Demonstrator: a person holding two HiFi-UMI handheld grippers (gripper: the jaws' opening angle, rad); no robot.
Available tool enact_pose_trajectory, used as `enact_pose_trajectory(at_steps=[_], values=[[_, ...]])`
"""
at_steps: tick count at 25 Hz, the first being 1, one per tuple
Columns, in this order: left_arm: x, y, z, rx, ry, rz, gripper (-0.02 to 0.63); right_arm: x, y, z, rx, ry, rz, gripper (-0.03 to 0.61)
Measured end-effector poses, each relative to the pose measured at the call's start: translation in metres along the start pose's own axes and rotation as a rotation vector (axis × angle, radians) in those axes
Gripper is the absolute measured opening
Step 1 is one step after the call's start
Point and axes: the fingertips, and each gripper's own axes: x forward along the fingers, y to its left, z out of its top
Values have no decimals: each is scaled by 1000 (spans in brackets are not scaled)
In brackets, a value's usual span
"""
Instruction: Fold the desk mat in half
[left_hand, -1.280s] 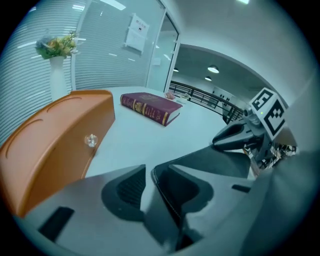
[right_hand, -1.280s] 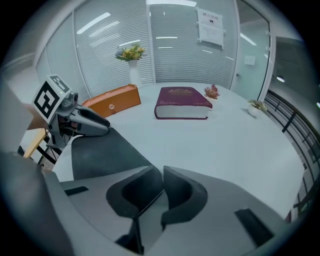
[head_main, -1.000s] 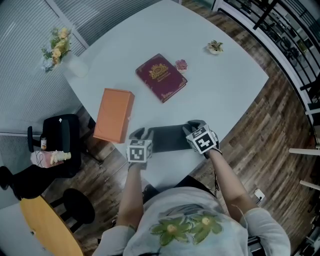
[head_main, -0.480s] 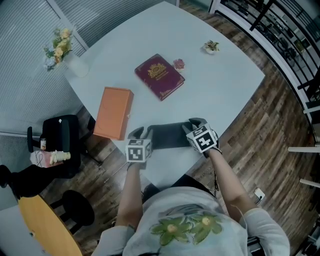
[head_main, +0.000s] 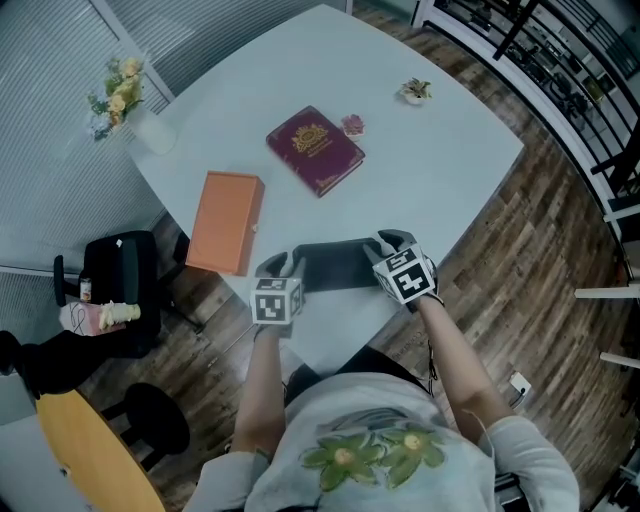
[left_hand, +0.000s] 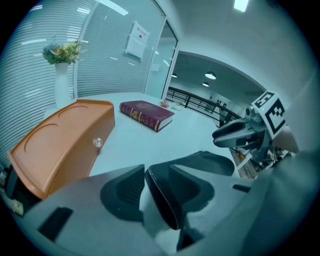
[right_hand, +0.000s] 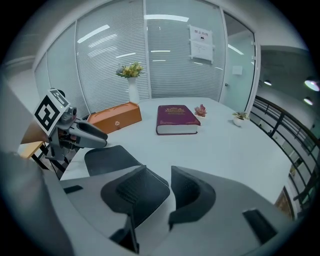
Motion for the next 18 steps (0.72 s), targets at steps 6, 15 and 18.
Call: enact_pose_trajectory(at_steps=[6, 15, 18], values=[[-15, -8, 11, 8, -45, 2, 135, -17, 12, 10, 29, -61, 2, 147], [-57, -40, 47, 61, -174, -29, 133, -65, 45, 40, 65, -208, 5, 141], [-72, -51, 53, 88, -207, -33, 133, -81, 58, 46, 62, -243, -1, 117]])
